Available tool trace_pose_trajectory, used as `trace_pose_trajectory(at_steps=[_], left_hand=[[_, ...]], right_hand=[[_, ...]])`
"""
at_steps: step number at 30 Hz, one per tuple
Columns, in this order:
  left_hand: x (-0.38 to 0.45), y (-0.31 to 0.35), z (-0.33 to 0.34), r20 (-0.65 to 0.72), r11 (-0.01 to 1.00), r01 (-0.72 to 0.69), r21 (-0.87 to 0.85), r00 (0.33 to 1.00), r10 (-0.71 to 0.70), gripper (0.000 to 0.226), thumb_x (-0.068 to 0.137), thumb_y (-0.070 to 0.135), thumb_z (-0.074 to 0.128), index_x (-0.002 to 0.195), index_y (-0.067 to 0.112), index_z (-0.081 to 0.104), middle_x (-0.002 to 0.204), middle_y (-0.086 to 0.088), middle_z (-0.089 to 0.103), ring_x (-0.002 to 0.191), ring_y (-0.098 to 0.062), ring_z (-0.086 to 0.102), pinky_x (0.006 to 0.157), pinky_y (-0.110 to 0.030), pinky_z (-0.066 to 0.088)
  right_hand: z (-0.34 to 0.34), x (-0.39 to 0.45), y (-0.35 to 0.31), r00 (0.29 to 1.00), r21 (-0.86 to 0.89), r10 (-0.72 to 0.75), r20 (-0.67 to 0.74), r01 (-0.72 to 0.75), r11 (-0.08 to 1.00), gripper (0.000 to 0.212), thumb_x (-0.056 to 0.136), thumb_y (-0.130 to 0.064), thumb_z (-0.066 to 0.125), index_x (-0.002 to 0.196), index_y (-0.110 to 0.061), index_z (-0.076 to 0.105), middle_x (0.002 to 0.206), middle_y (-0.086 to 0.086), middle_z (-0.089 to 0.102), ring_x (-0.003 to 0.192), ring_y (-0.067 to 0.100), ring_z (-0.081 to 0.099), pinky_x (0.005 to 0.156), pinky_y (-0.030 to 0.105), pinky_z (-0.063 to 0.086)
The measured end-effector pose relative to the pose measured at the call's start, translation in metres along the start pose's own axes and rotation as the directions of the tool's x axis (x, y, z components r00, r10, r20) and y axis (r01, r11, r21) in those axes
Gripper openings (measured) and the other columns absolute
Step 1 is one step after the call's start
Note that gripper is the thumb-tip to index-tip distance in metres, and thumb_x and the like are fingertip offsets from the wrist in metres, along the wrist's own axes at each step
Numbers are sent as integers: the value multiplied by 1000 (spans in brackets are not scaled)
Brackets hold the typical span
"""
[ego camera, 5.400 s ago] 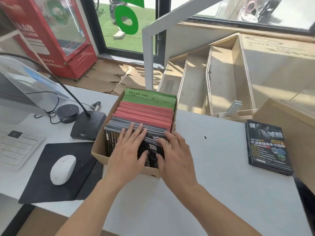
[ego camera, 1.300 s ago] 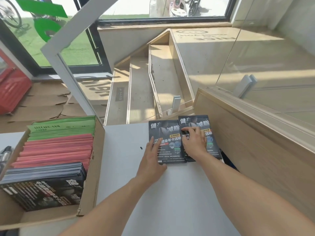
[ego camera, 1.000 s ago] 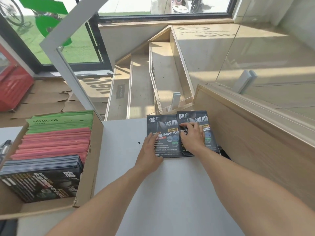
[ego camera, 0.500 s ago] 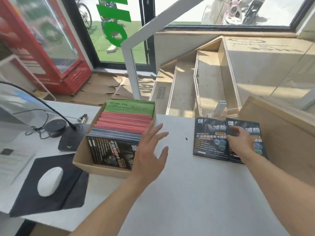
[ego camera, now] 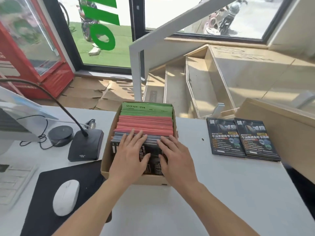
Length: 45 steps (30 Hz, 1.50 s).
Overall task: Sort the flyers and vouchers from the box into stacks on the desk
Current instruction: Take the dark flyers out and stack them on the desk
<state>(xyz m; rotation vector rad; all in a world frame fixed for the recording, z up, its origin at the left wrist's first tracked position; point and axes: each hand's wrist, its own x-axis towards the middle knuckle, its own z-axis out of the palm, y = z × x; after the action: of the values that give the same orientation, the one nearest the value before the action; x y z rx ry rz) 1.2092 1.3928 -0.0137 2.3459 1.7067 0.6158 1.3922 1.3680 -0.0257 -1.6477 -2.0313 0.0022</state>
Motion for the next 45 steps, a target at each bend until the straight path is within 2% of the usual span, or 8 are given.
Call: trace_pose_trajectory(at_steps=[7, 16, 25, 28, 32, 35, 41, 45], left_hand=[[-2, -2, 0, 44, 1000, -21, 21, 999, 20, 70, 96, 45, 56, 158, 26, 27, 167, 9, 15, 155, -12, -6, 127, -41, 1], [-7, -3, 0, -8, 999, -46, 3, 999, 47, 76, 92, 42, 62, 158, 25, 28, 166, 8, 19, 156, -14, -2, 127, -44, 2], [-18, 1, -39, -165, 971, -230, -67, 962, 217, 26, 78, 28, 83, 96, 19, 67, 132, 4, 65, 149, -22, 32, 123, -55, 19], [-10, 6, -93, -99, 956, -283, -81, 956, 275, 26, 82, 39, 76, 92, 28, 54, 94, 17, 69, 103, -9, 65, 97, -36, 49], [-4, 41, -128, -103, 937, -245, -251, 969, 226, 38, 90, 40, 71, 80, 32, 36, 61, 20, 52, 54, -7, 46, 52, -22, 36], [0, 74, -126, -93, 763, -44, -645, 995, -21, 23, 90, 39, 68, 87, 25, 51, 77, 6, 68, 68, -14, 65, 64, -37, 55], [6, 153, -74, 44, 322, 130, -938, 964, -262, 14, 91, 38, 69, 97, 32, 58, 97, -12, 71, 91, -38, 70, 82, -65, 55], [16, 186, -6, 345, 150, 388, -909, 905, -248, 19, 95, 40, 66, 112, 34, 59, 110, -2, 75, 103, -31, 72, 95, -61, 52]], right_hand=[[-3, -11, -12, 990, -148, -25, -136, 4, 989, 37, 86, -15, 70, 122, -24, 70, 137, 1, 62, 134, 26, 49, 106, 40, 42], [-5, -19, -26, 983, 106, 156, -101, -145, 984, 38, 82, -12, 76, 117, -23, 66, 109, -10, 69, 99, 10, 57, 91, 27, 47], [-51, -5, -39, 976, 517, 210, 54, -207, 830, 34, 83, -6, 74, 101, -34, 68, 96, -24, 66, 99, 1, 60, 85, 21, 50], [-91, 10, -54, 968, 738, 229, 104, -229, 635, 39, 81, -5, 80, 95, -36, 61, 91, -12, 67, 90, 9, 62, 80, 18, 48], [-143, 34, -53, 975, 859, 214, 60, -159, 487, 42, 75, -17, 86, 101, -39, 62, 92, -7, 74, 88, 15, 69, 80, 32, 56], [-166, 39, -19, 930, 801, 364, 45, -251, 544, 53, 71, -39, 81, 119, -40, 57, 108, -14, 72, 100, 11, 69, 83, 30, 57], [-180, -3, 39, 808, 830, 383, 448, -535, 157, 37, 83, -34, 70, 117, -23, 60, 107, 1, 76, 96, 23, 74, 80, 39, 59], [-183, -27, 83, 817, 785, 451, 359, -526, 327, 20, 91, -24, 71, 108, -30, 62, 98, -8, 77, 90, 15, 75, 77, 33, 61]])
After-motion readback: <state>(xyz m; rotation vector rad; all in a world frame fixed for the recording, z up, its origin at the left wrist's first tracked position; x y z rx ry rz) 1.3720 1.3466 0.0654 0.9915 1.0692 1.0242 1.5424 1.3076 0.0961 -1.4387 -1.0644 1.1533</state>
